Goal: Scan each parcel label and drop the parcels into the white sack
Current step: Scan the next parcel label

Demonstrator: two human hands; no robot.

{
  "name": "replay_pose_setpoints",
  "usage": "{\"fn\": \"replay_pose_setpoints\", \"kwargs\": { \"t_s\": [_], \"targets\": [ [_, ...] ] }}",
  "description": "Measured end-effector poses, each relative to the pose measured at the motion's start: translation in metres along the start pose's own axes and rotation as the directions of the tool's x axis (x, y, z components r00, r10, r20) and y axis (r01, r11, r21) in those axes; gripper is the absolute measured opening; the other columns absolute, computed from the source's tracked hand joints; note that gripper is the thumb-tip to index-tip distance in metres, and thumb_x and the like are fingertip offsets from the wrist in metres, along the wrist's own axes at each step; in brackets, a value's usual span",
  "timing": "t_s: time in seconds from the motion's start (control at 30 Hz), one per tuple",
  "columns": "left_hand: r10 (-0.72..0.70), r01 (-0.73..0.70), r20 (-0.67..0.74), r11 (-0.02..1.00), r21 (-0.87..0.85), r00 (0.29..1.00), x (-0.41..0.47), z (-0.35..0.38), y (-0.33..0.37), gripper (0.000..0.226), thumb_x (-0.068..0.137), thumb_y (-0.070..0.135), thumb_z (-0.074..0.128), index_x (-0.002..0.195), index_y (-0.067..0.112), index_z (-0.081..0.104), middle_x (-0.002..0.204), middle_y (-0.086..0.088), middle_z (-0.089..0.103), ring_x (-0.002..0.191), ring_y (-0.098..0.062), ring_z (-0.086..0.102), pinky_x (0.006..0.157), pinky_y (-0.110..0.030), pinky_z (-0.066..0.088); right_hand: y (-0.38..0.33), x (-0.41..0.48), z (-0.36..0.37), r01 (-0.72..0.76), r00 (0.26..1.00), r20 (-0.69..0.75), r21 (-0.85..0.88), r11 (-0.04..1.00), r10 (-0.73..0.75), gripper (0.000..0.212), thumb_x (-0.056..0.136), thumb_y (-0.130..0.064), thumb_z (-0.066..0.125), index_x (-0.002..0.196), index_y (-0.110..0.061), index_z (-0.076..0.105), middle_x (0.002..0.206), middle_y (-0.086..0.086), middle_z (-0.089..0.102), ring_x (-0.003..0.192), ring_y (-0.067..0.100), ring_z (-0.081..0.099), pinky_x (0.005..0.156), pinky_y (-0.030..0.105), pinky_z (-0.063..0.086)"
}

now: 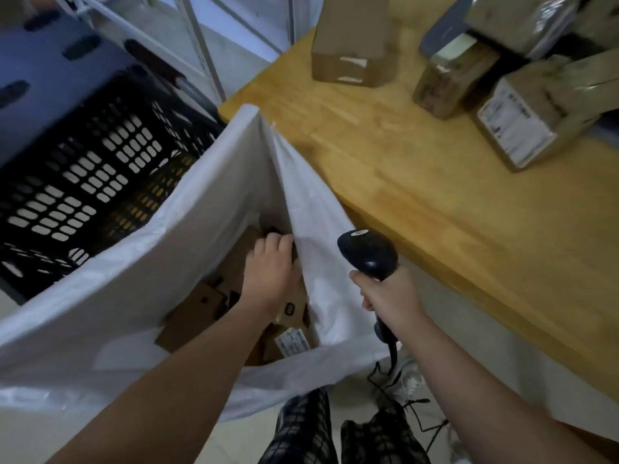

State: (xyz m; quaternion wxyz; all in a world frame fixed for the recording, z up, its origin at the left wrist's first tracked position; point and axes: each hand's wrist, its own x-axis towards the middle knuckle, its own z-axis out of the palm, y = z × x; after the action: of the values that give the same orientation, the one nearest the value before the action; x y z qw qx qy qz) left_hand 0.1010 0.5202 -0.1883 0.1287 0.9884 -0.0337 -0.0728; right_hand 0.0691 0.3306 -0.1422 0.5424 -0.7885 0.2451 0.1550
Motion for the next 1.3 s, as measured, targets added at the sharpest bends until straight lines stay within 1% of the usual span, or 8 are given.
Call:
{"fn": "replay_pose_setpoints", "kwargs": {
  "t_s": [0.23,0.43,0.7,0.93,1.07,1.17,1.23,1.3],
  "targets": [
    [0.305,-0.307,-0.094,0.952,-0.009,0.948,0.002,-0.056,0.103,0.039,0.095,0.031,0.053,0.13,0.013,0.053,0.126,-0.008,0.053,0.113,-0.029,0.049,0.092,-0.039,0.041,-0.038,-0.017,-0.1,0.078,0.982,-0.178,0.035,0.996,-0.07,0.032,0.082,-0.014,0.069,0.055,-0.007,0.056,0.051,0.009,0.054,0.043,0.015,0.051,0.055,0.027,0.042],
    [0.446,-0.452,-0.15,0.892,-0.003,0.882,0.039,-0.086,0.2,0.043,0.093,0.032,0.056,0.131,0.013,0.052,0.126,-0.008,0.052,0.113,-0.029,0.05,0.095,-0.04,0.042,-0.044,-0.017,-0.19,0.118,0.948,-0.306,0.098,0.988,-0.082,0.021,0.085,-0.011,0.068,0.074,0.006,0.062,0.063,0.017,0.047,0.048,0.019,0.048,0.041,0.016,0.041],
    [0.496,-0.484,-0.06,0.863,0.146,0.866,0.093,-0.088,0.306,0.05,0.095,0.027,0.05,0.141,0.017,0.035,0.139,-0.009,0.036,0.125,-0.028,0.038,0.099,-0.038,0.035,-0.046,0.015,-0.287,0.121,0.925,-0.374,0.114,0.986,-0.07,0.025,0.085,-0.015,0.068,0.065,-0.003,0.06,0.055,0.012,0.056,0.042,0.013,0.053,0.052,0.025,0.047],
    [0.632,-0.59,0.247,0.414,0.693,0.735,0.17,-0.098,0.371,0.089,0.092,0.018,0.056,0.153,0.021,-0.008,0.16,-0.01,0.006,0.146,-0.032,0.012,0.117,-0.048,0.018,-0.038,0.054,-0.343,0.095,0.928,-0.372,0.184,0.978,-0.021,0.027,0.082,-0.019,0.068,0.059,-0.007,0.06,0.05,0.008,0.057,0.046,0.017,0.055,0.058,0.032,0.049],
    [0.556,-0.609,0.433,0.175,0.773,0.709,0.189,-0.092,0.403,0.102,0.085,0.024,0.068,0.153,0.024,-0.009,0.162,-0.006,-0.006,0.148,-0.03,0.006,0.116,-0.049,0.017,-0.033,0.07,-0.354,0.074,0.943,-0.332,0.199,0.977,-0.004,0.033,0.082,-0.021,0.067,0.054,-0.008,0.058,0.046,0.006,0.056,0.047,0.018,0.056,0.063,0.034,0.051],
    [0.559,-0.633,0.505,0.045,0.773,0.657,0.192,-0.092,0.412,0.094,0.085,0.026,0.067,0.154,0.022,0.003,0.161,-0.007,0.007,0.145,-0.029,0.014,0.114,-0.044,0.024,-0.024,0.073,-0.363,0.057,0.953,-0.303,0.23,0.972,0.015,0.036,0.083,-0.021,0.067,0.052,-0.006,0.057,0.048,0.009,0.056,0.045,0.019,0.055,0.06,0.033,0.049],
    [0.632,-0.659,0.483,0.058,0.75,0.606,0.189,-0.094,0.411,0.09,0.083,0.036,0.066,0.153,0.019,0.013,0.155,-0.007,0.021,0.14,-0.028,0.024,0.112,-0.042,0.026,-0.016,0.074,-0.37,0.045,0.957,-0.288,0.27,0.962,0.036,0.035,0.084,-0.021,0.068,0.055,-0.005,0.058,0.049,0.009,0.055,0.044,0.017,0.053,0.057,0.03,0.047],
    [0.681,-0.696,0.346,0.338,0.633,0.645,0.181,-0.096,0.411,0.088,0.079,0.054,0.062,0.148,0.015,0.023,0.147,-0.008,0.03,0.134,-0.026,0.03,0.11,-0.039,0.027,-0.01,0.073,-0.378,0.048,0.954,-0.296,0.327,0.944,0.054,0.031,0.085,-0.019,0.068,0.059,-0.005,0.06,0.05,0.007,0.056,0.045,0.017,0.054,0.057,0.03,0.046]
  ]
}}
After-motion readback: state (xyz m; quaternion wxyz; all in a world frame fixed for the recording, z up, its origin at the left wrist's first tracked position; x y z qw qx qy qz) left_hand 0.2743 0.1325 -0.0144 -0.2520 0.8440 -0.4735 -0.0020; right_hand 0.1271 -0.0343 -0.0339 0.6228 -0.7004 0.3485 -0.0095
